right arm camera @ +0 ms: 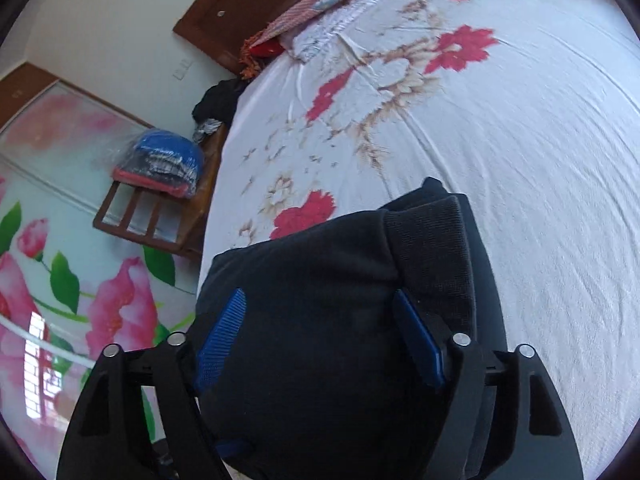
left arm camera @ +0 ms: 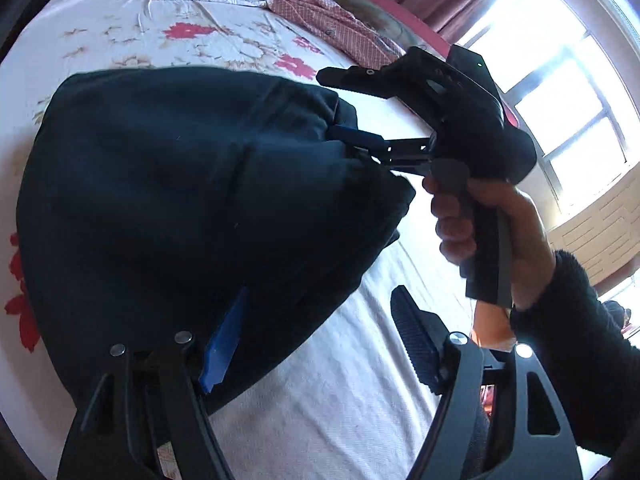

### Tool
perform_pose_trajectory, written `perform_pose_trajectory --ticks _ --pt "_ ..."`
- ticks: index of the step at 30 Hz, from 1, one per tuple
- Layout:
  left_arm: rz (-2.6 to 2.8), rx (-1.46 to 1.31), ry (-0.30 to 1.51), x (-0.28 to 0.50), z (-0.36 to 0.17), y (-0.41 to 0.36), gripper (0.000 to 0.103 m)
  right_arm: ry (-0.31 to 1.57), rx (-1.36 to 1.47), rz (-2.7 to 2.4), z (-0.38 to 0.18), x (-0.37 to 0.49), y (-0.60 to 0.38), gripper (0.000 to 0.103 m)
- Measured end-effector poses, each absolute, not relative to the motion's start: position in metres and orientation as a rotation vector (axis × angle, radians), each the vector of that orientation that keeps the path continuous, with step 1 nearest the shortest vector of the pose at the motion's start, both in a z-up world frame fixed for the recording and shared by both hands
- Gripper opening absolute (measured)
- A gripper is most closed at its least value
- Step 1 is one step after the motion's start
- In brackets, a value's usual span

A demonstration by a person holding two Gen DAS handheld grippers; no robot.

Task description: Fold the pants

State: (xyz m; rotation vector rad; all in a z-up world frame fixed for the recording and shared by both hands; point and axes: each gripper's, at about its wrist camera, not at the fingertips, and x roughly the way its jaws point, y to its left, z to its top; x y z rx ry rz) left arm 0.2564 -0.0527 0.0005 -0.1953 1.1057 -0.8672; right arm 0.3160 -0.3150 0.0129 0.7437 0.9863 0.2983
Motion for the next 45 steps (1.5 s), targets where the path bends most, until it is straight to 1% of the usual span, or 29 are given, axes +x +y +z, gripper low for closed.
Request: perform_pose_trajectory --ticks 3,6,9,13,15,17,19,20,21,26,32,38,42,45 --pt "-0.866 -0.234 1.107 0.254 -0.005 -0.045 0.071 0.957 0.813 0.304 0.017 0.309 -0.322 0.072" --pt "-0.862 -0.176 1.099 0.251 0.000 -0.051 0.071 0.919 0.790 0.351 0.040 0.290 -0.310 0.072" --pt "-0.849 -0.149 1.091 0.249 0.001 -0.055 0.071 0.950 0.762 0.454 0.049 0.264 -0.286 0.072" --pt "-0.826 -0.196 1.079 0.249 0.008 -0.051 0.072 1.038 0.790 0.420 0.021 0.228 -0.289 0.072" --pt "-0.802 -0.163 1.054 0.245 0.016 -0.052 0.072 1.010 0.898 0.428 0.012 0.213 -0.303 0.072" --pt "-0.779 -0.146 1.023 0.237 0.031 -0.045 0.078 0.958 0.964 0.410 0.025 0.197 -0.315 0.072" --pt "-0.714 -0.145 0.965 0.229 0.051 -0.032 0.095 0.906 0.964 0.427 0.047 0.177 -0.319 0.072" --pt "-0.678 -0.143 0.948 0.223 0.059 -0.024 0.098 0.888 0.949 0.421 0.057 0.167 -0.318 0.080" --pt "-0.635 -0.142 0.938 0.216 0.066 -0.016 0.100 0.881 0.936 0.398 0.065 0.155 -0.317 0.092" --pt "-0.284 0.042 0.933 0.177 0.082 0.020 0.101 1.000 0.698 0.180 0.085 0.105 -0.290 0.093" --pt "0.037 0.291 0.845 0.139 0.085 0.038 0.101 1.106 0.324 -0.006 0.087 0.079 -0.233 0.093" --pt "0.128 0.255 0.793 0.108 0.098 0.041 0.101 1.017 0.003 -0.097 0.095 0.062 -0.185 0.093" --pt "0.136 0.163 0.749 0.098 0.085 0.045 0.101 0.930 -0.002 -0.165 0.088 0.053 -0.178 0.093" --pt "0.125 0.074 0.715 0.089 0.064 0.043 0.101 0.799 0.012 -0.190 0.077 0.039 -0.172 0.093"
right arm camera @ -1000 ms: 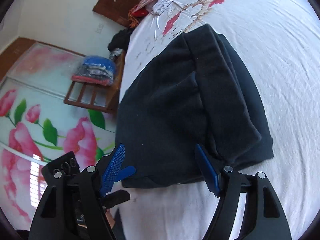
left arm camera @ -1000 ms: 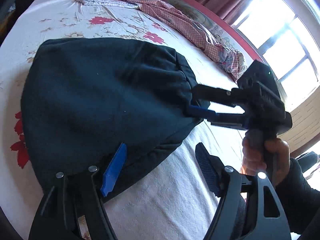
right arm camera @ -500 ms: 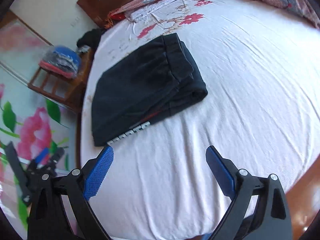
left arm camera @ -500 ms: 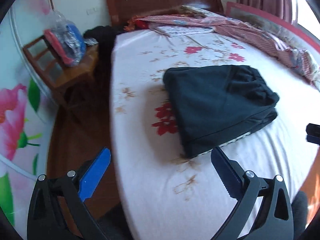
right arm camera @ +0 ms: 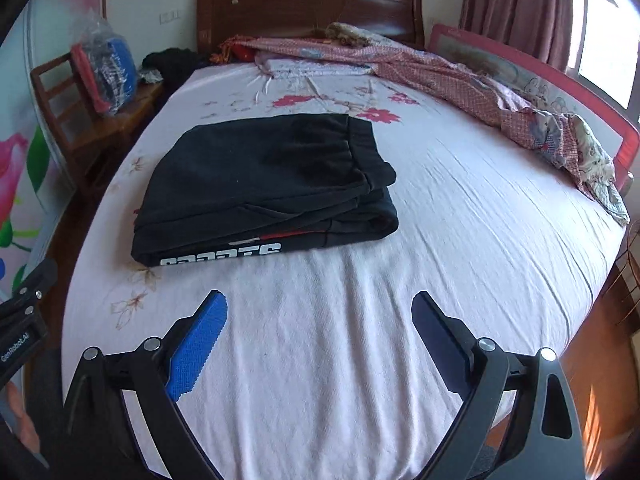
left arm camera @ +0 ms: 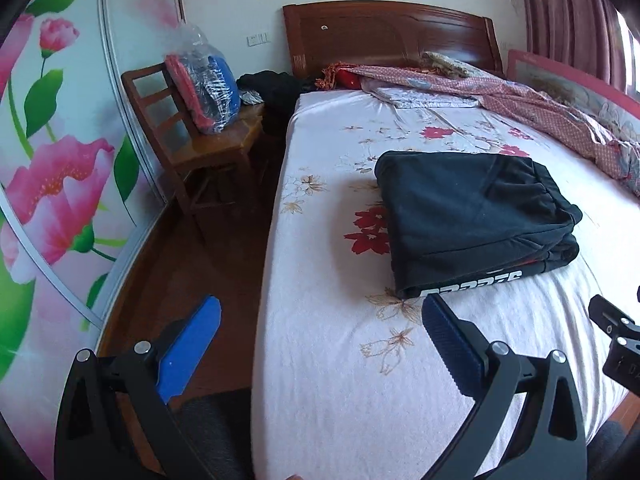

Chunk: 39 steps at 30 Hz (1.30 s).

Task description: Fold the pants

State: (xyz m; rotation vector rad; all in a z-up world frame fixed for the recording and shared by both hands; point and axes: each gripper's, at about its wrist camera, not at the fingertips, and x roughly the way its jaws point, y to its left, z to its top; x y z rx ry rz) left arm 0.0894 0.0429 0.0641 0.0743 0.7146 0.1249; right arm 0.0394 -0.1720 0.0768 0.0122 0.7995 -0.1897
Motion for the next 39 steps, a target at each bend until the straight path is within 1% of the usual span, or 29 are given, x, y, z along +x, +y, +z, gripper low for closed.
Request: perform_pose_trajectory --ticks 2,3,4,7,12,21,27,39 --pt "0.096 0.051 0.693 0.086 0.051 0.036 0.101 0.641 0.005 -0.222 0.070 0.023 -0.167 0.093" --pt "0.103 0.067 0.683 0.084 0.046 0.031 0.101 0.593 -0.011 -0.231 0.064 0.017 -0.165 0.093" --pt "0.097 0.087 0.676 0.083 0.042 0.025 0.101 0.594 -0.001 -0.235 0.057 0.016 -0.165 0.093" --pt "0.039 0.072 0.685 0.078 0.036 0.014 0.101 0.674 0.086 -0.220 0.038 0.025 -0.177 0.093" --pt "0.012 0.129 0.725 0.076 0.027 0.002 0.101 0.691 0.157 -0.198 0.044 0.027 -0.185 0.093" --pt "0.041 0.078 0.775 0.083 0.023 0.012 0.101 0.709 0.157 -0.170 0.046 0.029 -0.179 0.093" --pt "0.093 0.062 0.753 0.085 0.027 0.017 0.101 0.717 0.123 -0.167 0.049 0.029 -0.173 0.093" --pt "0.086 0.040 0.771 0.091 0.027 0.019 0.101 0.735 0.147 -0.159 0.046 0.030 -0.175 0.093"
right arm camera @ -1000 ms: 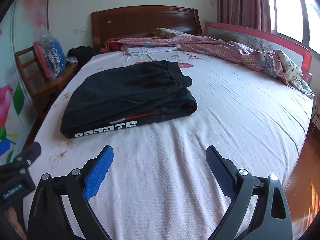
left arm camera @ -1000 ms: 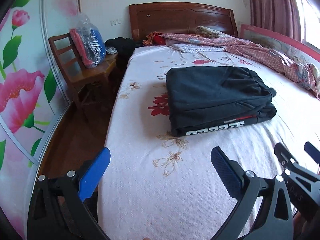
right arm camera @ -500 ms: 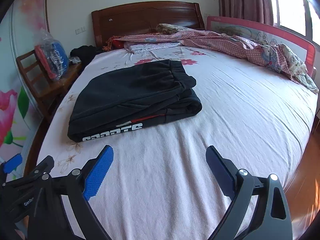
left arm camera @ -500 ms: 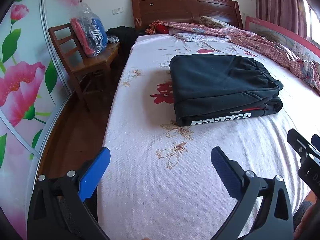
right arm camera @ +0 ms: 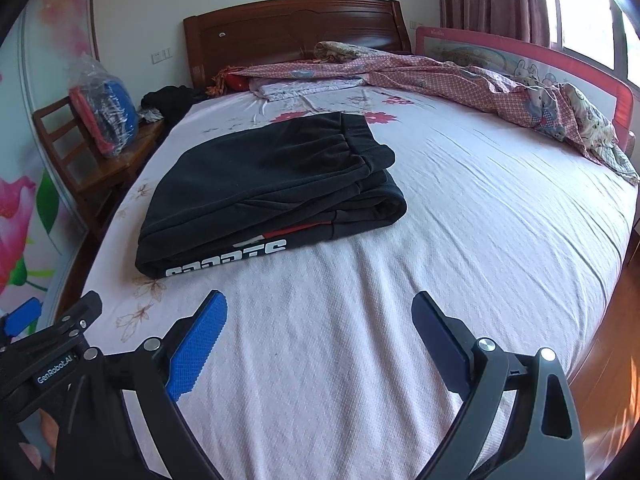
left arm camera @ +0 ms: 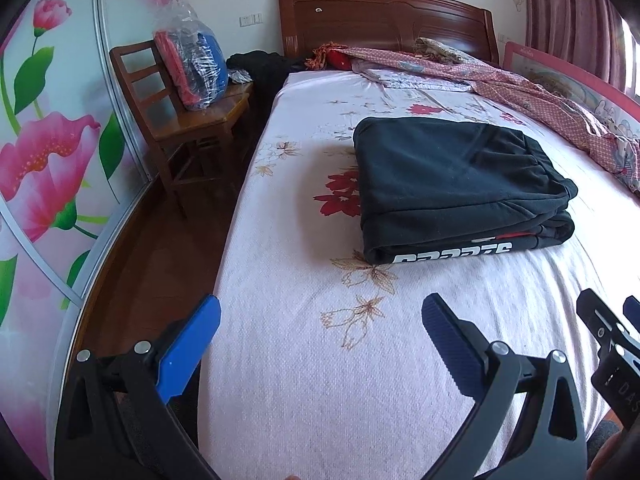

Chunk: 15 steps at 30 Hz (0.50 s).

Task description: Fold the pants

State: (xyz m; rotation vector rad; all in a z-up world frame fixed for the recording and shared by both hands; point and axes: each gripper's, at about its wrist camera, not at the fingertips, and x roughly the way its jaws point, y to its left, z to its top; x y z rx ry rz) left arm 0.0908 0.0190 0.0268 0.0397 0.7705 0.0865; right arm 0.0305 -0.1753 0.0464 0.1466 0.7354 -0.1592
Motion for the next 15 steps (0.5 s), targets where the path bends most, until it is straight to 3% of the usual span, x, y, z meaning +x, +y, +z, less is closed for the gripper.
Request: perform_pose_trajectory --ticks 15 --pt "0.069 0.046 0.782 0.0917 0.0277 0.0167 0.101 0.736 0.160 -0.152 0.0461 0.0294 -0.1756 0.093"
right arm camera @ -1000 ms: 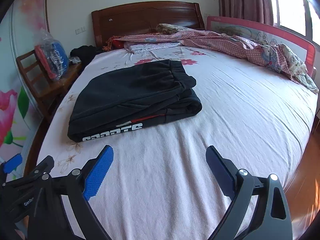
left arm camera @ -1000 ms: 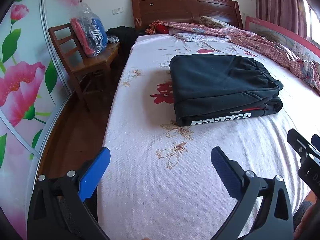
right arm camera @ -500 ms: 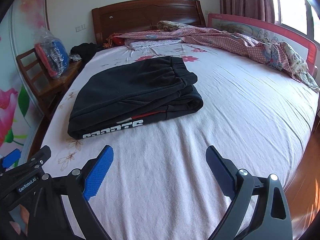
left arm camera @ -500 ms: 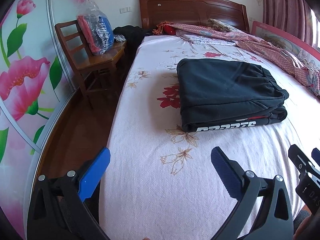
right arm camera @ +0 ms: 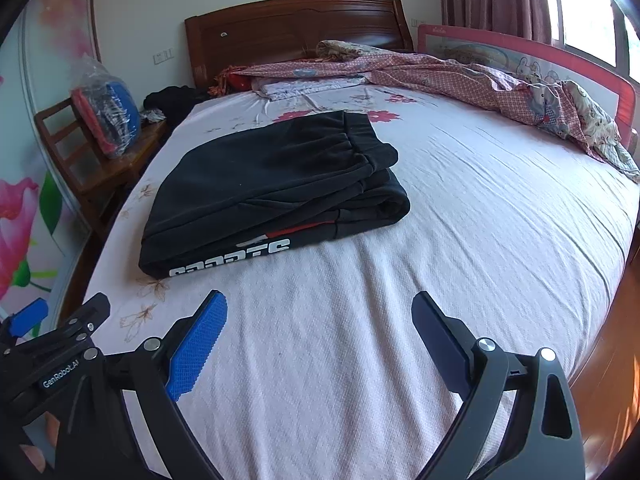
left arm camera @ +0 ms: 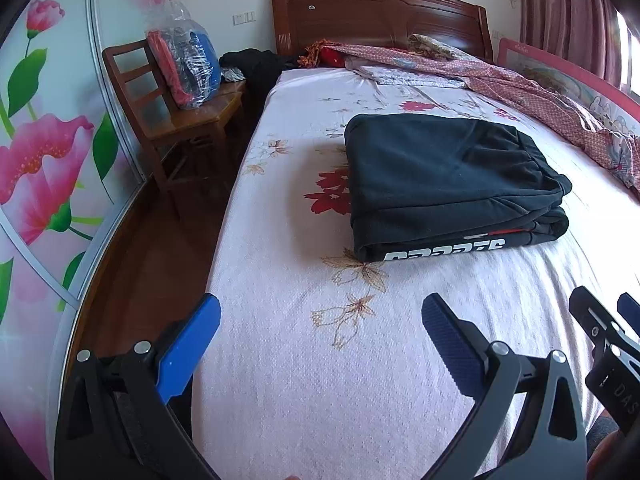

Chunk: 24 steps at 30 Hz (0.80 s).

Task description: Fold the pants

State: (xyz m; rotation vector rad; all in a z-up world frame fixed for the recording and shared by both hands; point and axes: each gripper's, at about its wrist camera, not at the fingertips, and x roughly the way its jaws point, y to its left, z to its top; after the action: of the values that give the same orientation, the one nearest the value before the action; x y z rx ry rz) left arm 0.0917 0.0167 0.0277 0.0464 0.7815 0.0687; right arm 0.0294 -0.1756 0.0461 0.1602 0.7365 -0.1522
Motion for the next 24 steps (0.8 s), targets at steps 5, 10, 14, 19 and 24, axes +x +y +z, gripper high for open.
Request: perform_pose_trajectory --ticks 5,10,14,19,24 --pt "0.066 0.046 0.783 0.0917 0.0277 0.0164 0.101 0.738 0.163 -0.151 0.0461 0.0295 -0.1751 0.093" --pt "0.067 0.047 0.788 0.0924 0.0278 0.0170 0.101 0.739 0.165 -0.144 0.0462 0.0299 -0.1752 0.093" --pt "0.068 0.045 0.787 0.0928 0.0276 0.0164 0.101 0.742 0.163 -0.148 0.0462 0.0303 -0.1748 0.093" --pt "0.068 0.046 0.788 0.0931 0.0273 0.0163 0.101 0.740 0.165 -0.138 0.0469 0.0306 -0.1738 0.093" --pt "0.067 0.058 0.783 0.0942 0.0285 0.0148 0.101 0.739 0.166 -0.138 0.0477 0.0304 -0.1738 0.093"
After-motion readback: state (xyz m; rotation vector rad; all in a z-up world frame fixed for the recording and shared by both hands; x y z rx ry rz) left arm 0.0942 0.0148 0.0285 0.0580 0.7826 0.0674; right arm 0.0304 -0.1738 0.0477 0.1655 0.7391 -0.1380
